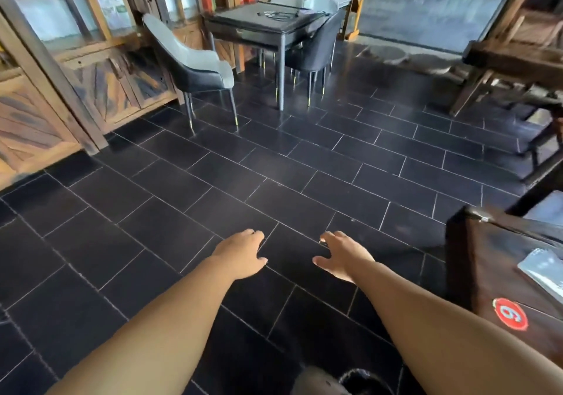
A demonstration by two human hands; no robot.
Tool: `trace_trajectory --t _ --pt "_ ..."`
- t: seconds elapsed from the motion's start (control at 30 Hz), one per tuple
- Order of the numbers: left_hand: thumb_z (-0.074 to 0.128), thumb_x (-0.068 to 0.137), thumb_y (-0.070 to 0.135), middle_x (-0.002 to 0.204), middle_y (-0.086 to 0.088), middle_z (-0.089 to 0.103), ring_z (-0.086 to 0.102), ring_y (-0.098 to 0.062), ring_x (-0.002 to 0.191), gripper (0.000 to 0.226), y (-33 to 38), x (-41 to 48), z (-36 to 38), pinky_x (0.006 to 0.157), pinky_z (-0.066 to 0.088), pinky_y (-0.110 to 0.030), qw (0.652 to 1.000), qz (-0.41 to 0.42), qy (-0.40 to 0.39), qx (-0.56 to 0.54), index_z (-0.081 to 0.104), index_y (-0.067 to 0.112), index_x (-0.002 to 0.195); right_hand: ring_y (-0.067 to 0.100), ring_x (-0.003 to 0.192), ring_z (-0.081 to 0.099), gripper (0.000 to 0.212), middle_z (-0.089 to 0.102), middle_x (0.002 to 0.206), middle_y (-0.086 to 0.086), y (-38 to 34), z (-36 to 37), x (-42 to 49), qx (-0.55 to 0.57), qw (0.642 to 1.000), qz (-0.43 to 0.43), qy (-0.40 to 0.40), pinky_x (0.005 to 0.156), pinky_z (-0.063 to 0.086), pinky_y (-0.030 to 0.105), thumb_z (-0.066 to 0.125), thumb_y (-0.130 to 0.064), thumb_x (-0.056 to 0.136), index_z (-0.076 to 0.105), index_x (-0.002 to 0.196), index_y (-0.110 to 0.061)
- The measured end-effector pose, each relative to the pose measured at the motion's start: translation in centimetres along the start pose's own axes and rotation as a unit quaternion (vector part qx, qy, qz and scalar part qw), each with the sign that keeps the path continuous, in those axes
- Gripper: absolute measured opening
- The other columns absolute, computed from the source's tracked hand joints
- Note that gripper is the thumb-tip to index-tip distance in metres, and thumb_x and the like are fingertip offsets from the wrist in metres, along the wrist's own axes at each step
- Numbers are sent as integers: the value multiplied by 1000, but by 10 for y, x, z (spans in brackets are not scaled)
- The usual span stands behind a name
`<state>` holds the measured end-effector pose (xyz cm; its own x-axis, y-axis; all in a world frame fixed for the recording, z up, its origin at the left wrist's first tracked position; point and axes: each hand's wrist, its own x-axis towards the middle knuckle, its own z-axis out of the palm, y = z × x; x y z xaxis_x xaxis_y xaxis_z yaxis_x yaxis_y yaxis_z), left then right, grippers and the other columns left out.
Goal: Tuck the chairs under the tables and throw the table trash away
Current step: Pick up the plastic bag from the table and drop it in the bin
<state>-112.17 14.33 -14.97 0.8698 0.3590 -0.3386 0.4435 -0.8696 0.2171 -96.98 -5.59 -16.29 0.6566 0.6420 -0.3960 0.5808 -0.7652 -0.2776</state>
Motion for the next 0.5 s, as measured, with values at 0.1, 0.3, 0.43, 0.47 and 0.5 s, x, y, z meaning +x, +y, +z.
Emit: trace_trajectory --t 0.1,0.3,0.43,0.47,0.5 --pt "56 95 40 134 1 51 56 -24 116 50 -1 51 -21 89 49 -39 1000 25 1 7 43 18 138 25 118 56 62 49 134 1 7 -15 37 10 1000 21 7 95 51 43 59 -53 91 43 144 -24" --pt "56 94 41 129 3 53 55 -22 112 49 12 171 -53 84 48 -36 997 76 0 29 43 21 138 26 119 57 65 48 136 3 47 -43 122 41 997 67 27 93 51 40 61 -53 91 42 145 -21" --pt "55 93 42 124 4 53 54 -20 108 48 32 249 -84 83 47 -36 993 103 -17 46 44 21 136 27 118 57 65 49 137 4 76 -72 175 56 994 92 32 93 51 41 62 -53 91 42 143 -20" --pt "55 93 42 123 4 53 54 -20 108 47 39 266 -91 82 46 -36 992 112 -20 53 45 22 135 27 116 58 65 49 135 4 83 -81 185 60 993 101 33 91 52 40 62 -53 91 43 143 -20" --pt "55 93 42 123 5 52 54 -20 108 48 45 284 -98 81 45 -35 991 121 -18 57 45 22 135 27 114 59 64 50 133 4 89 -89 195 64 991 108 38 90 51 39 62 -53 91 43 142 -20"
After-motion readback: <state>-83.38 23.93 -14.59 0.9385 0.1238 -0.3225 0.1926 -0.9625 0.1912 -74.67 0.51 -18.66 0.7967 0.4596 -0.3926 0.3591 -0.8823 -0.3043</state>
